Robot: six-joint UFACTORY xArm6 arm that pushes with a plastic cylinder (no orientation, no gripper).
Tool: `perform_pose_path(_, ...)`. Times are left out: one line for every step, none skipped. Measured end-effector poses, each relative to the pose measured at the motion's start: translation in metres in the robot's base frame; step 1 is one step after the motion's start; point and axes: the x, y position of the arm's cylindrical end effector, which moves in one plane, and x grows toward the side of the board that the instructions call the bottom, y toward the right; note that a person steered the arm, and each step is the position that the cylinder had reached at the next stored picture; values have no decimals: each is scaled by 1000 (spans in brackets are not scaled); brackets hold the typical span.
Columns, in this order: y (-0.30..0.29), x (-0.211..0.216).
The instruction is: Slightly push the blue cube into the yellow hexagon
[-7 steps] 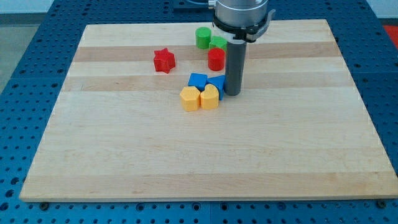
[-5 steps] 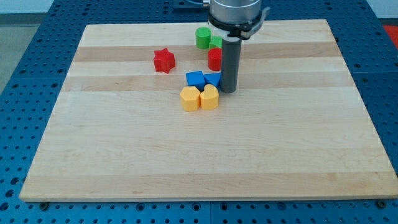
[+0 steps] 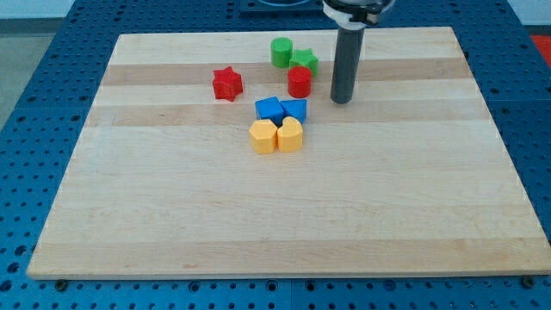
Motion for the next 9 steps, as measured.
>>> perform_pose_path(-11,0)
perform_pose_path(-19,1)
perform_pose_path(-19,2)
perform_pose_path(-51,1)
perform_pose_path(-91,1)
perform_pose_path(-104,1)
perform_pose_path(-104,10)
perform_pose_path(-104,18)
perform_pose_path(-104,16)
